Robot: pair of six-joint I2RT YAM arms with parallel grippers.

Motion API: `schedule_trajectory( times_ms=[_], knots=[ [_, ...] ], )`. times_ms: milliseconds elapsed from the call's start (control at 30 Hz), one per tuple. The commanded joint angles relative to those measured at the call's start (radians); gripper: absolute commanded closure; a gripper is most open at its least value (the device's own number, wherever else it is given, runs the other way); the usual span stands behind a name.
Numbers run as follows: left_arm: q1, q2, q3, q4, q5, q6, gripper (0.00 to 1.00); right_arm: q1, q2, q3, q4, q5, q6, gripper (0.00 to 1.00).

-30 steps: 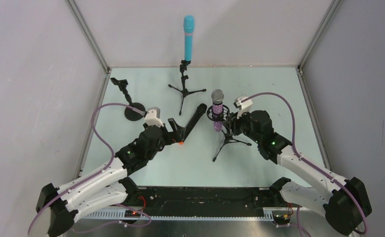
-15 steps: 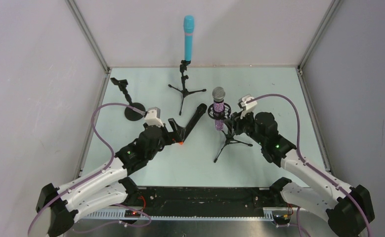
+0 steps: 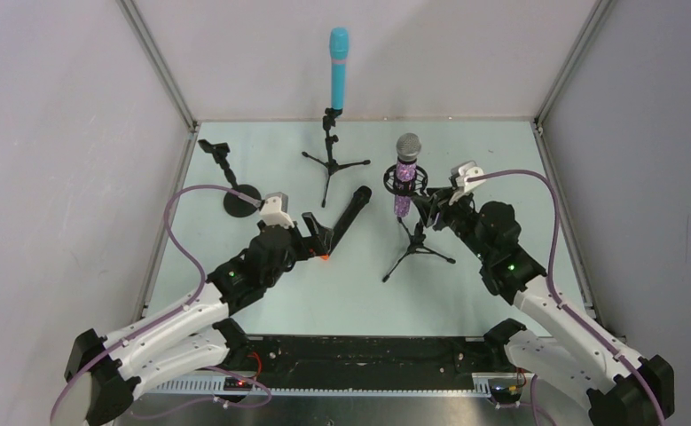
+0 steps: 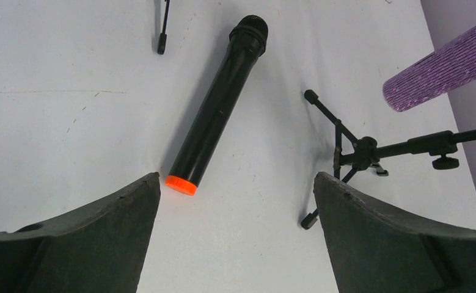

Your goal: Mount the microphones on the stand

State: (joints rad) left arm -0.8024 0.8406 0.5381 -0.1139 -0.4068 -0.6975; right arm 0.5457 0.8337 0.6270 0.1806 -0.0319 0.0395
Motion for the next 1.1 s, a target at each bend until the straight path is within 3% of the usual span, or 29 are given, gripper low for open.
schedule_trajectory(
  times_ms=[0,533,800,1067],
  knots=[
    [0.003,0.009,0.027,0.042,-0.009,0.018,0.01,-0.042,-0.014,0.111,0.134,0.028,-0.035,1.00],
    [0.004,0.033,0.031,0.062,0.008,0.023,0.02,-0.190,0.028,0.258,0.114,0.031,-0.107,1.00],
    [0.005,0.040,0.030,0.065,0.016,0.023,0.02,-0.260,0.027,0.321,0.051,0.142,-0.186,1.00],
    [0.005,0.051,0.032,0.068,0.031,0.026,0.02,-0.366,0.045,0.364,0.043,0.149,-0.194,1.00]
  ],
)
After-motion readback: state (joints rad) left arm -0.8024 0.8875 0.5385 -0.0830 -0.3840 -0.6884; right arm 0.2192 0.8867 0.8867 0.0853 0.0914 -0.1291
